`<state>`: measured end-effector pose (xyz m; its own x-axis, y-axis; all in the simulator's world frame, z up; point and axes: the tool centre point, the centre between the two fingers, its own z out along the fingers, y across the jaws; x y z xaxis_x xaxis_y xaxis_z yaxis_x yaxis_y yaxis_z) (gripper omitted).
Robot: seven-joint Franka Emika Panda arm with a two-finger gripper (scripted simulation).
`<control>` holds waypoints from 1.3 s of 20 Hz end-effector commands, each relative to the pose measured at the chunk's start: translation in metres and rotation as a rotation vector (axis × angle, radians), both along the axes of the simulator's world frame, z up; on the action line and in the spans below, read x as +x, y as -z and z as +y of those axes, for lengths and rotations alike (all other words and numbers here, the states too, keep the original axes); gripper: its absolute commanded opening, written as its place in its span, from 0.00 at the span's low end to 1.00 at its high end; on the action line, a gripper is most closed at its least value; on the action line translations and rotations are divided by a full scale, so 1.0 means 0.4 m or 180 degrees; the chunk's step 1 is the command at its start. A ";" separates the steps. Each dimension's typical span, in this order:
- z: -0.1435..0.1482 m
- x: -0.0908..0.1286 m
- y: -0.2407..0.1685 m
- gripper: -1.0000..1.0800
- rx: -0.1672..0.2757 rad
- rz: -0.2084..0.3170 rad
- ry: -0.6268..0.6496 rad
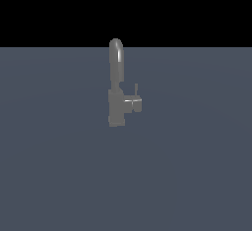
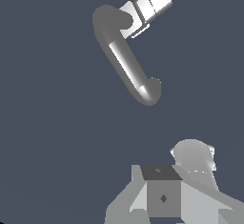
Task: Turn on the faucet by rotating a designated handle.
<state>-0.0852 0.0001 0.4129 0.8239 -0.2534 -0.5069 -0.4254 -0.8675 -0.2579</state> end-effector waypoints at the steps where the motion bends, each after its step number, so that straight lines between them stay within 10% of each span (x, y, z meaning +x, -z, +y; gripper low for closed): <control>1: -0.005 0.033 0.021 0.00 0.0105 0.0121 0.0111; 26: -0.071 0.312 0.335 0.00 0.1266 0.1456 0.1328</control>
